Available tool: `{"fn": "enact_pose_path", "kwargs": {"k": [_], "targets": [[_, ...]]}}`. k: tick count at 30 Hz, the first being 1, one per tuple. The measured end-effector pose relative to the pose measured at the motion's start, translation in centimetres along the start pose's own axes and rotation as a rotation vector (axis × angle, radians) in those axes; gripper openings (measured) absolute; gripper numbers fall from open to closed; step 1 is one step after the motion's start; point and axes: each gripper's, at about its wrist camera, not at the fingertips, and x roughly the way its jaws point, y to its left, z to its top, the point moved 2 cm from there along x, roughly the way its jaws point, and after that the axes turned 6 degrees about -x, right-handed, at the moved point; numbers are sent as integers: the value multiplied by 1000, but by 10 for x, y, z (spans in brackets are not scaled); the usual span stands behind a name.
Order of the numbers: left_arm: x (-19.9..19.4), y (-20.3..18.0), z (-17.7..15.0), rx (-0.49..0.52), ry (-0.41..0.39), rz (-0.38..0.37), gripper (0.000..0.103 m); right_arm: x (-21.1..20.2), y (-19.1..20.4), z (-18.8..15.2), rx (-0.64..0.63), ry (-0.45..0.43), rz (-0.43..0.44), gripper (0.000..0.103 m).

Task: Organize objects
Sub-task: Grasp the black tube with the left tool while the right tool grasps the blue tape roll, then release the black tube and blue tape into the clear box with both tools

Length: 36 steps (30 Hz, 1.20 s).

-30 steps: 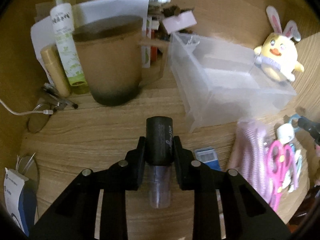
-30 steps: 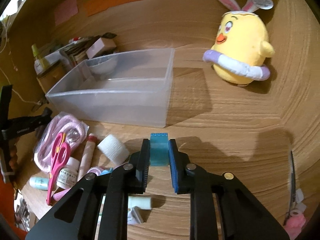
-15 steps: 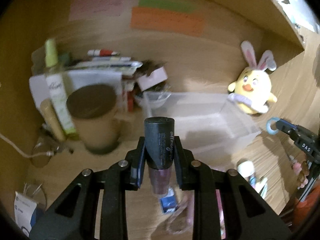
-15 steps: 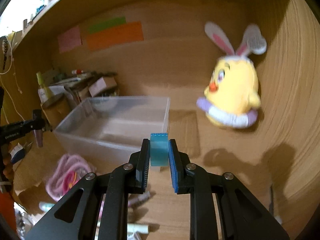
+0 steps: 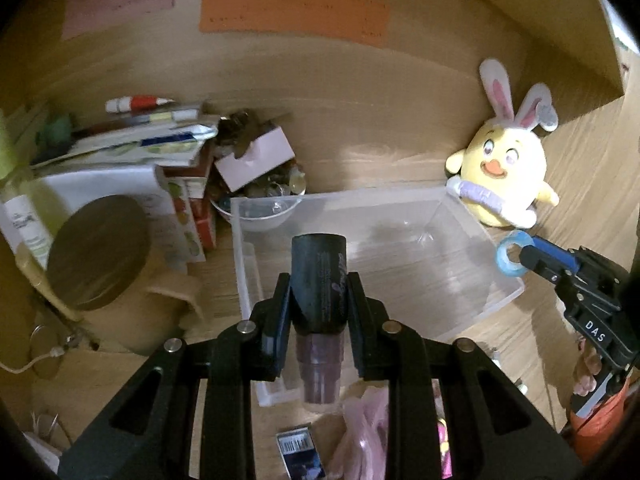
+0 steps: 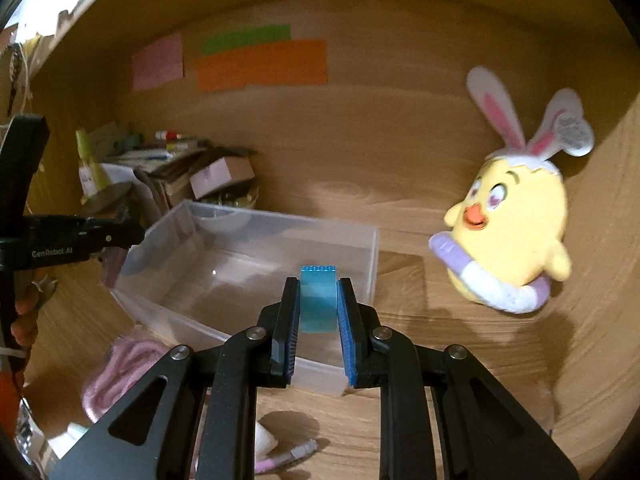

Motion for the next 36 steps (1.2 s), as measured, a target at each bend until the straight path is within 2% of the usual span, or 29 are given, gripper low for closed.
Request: {"fn": "enact_pose_path", "kwargs": {"k": [11,18,20,22,24,31,33,36], "targets": [[42,-4,-8,35,93,18,25,52,1,-9,6,133,53,16],[42,-10,-12,61,92,17,27,62,4,-12,12,177,95,17],[37,-10,-12,61,85,13,33,62,5,-12,15,189,106,20],[32,-9,-11,57,70,16,46,60,5,-11,21,191,121,29],[23,-7,-9,53,47,21,54,53,5,-9,22,179,120,33],[-14,-3,-6,49,-26,47,78,28,0,14,57,142,182,35],[-24,-2,-9,52,-45,56,84,19,2,21,31,126,163,38],[-38,0,-19,60,-63,68,86,5,6,21,22,107,176,50]]}}
